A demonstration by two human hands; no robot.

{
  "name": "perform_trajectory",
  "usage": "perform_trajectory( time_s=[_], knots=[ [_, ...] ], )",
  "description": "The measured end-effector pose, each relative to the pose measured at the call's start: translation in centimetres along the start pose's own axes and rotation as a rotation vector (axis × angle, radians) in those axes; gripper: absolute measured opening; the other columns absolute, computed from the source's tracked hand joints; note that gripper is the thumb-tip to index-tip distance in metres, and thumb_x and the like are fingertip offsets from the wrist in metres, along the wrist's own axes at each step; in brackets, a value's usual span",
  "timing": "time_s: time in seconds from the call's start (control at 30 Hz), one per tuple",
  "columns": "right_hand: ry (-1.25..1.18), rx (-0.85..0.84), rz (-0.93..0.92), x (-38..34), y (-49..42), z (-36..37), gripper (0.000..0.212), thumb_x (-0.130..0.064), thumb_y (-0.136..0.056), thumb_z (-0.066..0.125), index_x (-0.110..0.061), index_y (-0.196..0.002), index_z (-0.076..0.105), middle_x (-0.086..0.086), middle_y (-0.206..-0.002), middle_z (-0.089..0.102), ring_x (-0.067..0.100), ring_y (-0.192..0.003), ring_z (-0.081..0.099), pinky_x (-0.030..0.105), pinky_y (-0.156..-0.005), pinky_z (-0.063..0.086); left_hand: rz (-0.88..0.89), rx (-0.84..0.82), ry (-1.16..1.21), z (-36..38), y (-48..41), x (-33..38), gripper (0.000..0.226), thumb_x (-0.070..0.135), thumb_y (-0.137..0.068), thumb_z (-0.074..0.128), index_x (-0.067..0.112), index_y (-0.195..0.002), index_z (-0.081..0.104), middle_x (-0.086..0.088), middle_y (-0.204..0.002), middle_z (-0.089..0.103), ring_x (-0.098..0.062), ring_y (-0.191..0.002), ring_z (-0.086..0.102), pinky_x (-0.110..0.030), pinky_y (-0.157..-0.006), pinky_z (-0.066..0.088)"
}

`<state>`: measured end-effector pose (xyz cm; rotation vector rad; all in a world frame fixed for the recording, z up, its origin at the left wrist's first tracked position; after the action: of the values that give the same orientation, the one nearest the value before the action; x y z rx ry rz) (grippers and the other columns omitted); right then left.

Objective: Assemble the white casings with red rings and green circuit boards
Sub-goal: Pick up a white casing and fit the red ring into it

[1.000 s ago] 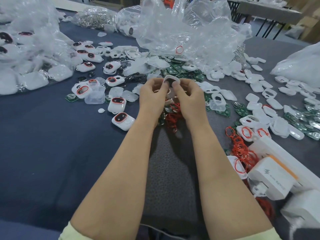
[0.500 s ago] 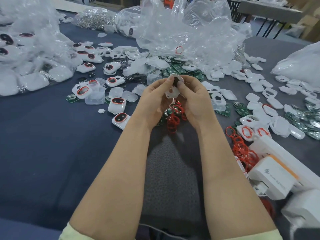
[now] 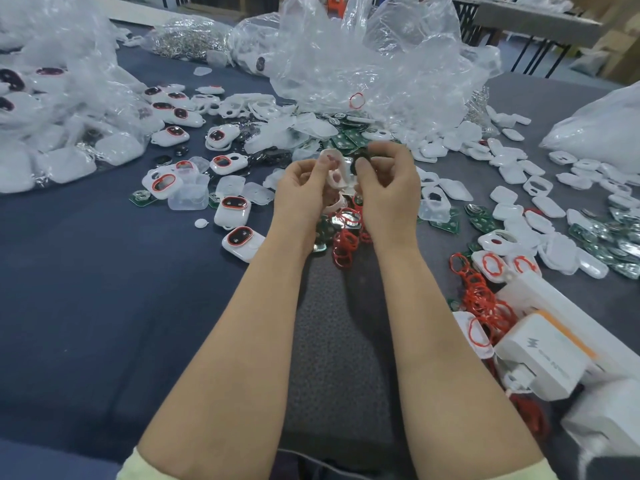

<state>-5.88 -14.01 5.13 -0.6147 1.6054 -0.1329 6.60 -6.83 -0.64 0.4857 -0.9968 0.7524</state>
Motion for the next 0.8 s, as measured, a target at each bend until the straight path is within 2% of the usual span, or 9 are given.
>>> perform_trajectory(
  time_s=[0.07,0.13,0.23,0.33,0.43,0.5,0.6,0.73,0.8],
  knots=[
    [-0.204,-0.030,0.145,1.4,-0.1,0.3,0.022,-0.004,-0.092,0.057,-0.021,-0.106,0.060,0.001,-0.080,0.062,0.009,-0.067,0.064,0.027,-0.070,0.055,0.053,0.014,-0.091,-0.1,0.0,0.3,0.012,0.017,-0.098,0.052,0.013,-0.087,0.055,-0.003,-0.084,0.064,-0.011,-0.071,0.062,-0.019,-0.057,0.053],
    [-0.269,-0.043,0.185,1.8,-0.1,0.5,0.018,-0.002,-0.092,0.057,-0.018,-0.099,0.063,0.006,-0.084,0.065,0.010,-0.068,0.067,0.023,-0.067,0.055,0.088,0.019,-0.147,0.0,0.1,0.4,0.012,0.016,-0.099,0.051,0.014,-0.088,0.055,-0.001,-0.086,0.065,-0.011,-0.076,0.063,-0.016,-0.056,0.051],
    [-0.111,0.006,0.098,1.2,-0.1,0.1,0.012,-0.007,-0.088,0.063,-0.018,-0.086,0.062,0.007,-0.089,0.068,0.018,-0.080,0.068,0.033,-0.074,0.056,0.101,0.021,-0.178,0.2,0.1,0.4,0.008,0.017,-0.098,0.052,0.013,-0.092,0.056,-0.004,-0.090,0.064,-0.016,-0.084,0.061,-0.015,-0.056,0.050],
    [0.017,0.019,0.048,0.8,-0.1,0.0,0.008,-0.014,-0.085,0.067,-0.021,-0.082,0.064,0.004,-0.089,0.068,0.017,-0.078,0.060,0.035,-0.079,0.052,0.138,0.011,-0.251,0.5,0.3,0.8,0.007,0.018,-0.098,0.053,0.014,-0.093,0.057,-0.005,-0.089,0.063,-0.016,-0.083,0.060,-0.022,-0.063,0.053],
    [0.017,0.008,0.084,1.2,-0.1,0.0,0.010,-0.017,-0.085,0.068,-0.025,-0.080,0.064,0.010,-0.095,0.067,0.026,-0.082,0.060,0.036,-0.078,0.051,0.186,-0.031,-0.316,1.2,0.8,1.3,0.011,0.016,-0.098,0.052,0.018,-0.089,0.057,-0.001,-0.083,0.063,-0.015,-0.081,0.060,-0.031,-0.074,0.055],
    [-0.020,-0.001,0.096,1.2,-0.1,0.1,0.010,-0.015,-0.086,0.067,-0.022,-0.080,0.064,0.010,-0.092,0.068,0.029,-0.084,0.063,0.036,-0.076,0.053,0.223,-0.051,-0.368,1.5,1.0,1.7,0.013,0.015,-0.098,0.052,0.021,-0.088,0.058,0.002,-0.082,0.064,-0.012,-0.078,0.061,-0.032,-0.077,0.054],
    [-0.082,-0.012,0.099,1.2,0.0,0.2,0.005,-0.010,-0.087,0.065,-0.015,-0.085,0.064,0.007,-0.085,0.066,0.021,-0.077,0.062,0.030,-0.070,0.053,0.255,-0.061,-0.413,1.7,1.1,1.9,0.009,0.013,-0.095,0.057,0.021,-0.089,0.059,0.007,-0.082,0.065,-0.002,-0.076,0.061,-0.028,-0.080,0.053],
    [-0.079,0.010,0.100,1.3,0.1,0.1,0.013,-0.013,-0.086,0.066,-0.021,-0.087,0.057,-0.005,-0.076,0.059,0.003,-0.068,0.058,0.022,-0.067,0.050,0.249,-0.055,-0.427,1.6,1.1,1.8,0.016,0.009,-0.093,0.058,0.024,-0.086,0.057,0.003,-0.085,0.065,-0.014,-0.083,0.063,-0.037,-0.085,0.054],
    [-0.077,0.009,0.124,1.5,0.2,0.1,0.018,-0.015,-0.086,0.067,-0.022,-0.095,0.054,-0.006,-0.079,0.061,0.004,-0.069,0.059,0.024,-0.070,0.050,0.252,-0.038,-0.440,1.5,1.0,1.8,0.020,0.008,-0.093,0.057,0.026,-0.084,0.055,0.004,-0.084,0.064,-0.015,-0.083,0.062,-0.038,-0.084,0.054]
  ],
)
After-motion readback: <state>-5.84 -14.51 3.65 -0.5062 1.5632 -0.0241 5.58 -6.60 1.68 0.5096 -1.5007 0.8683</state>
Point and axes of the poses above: each hand's wrist, its own y-axis away from the middle knuckle, its own z-axis out of the palm, x = y × z, the point moved 10 cm from there along -y, towards the middle knuckle
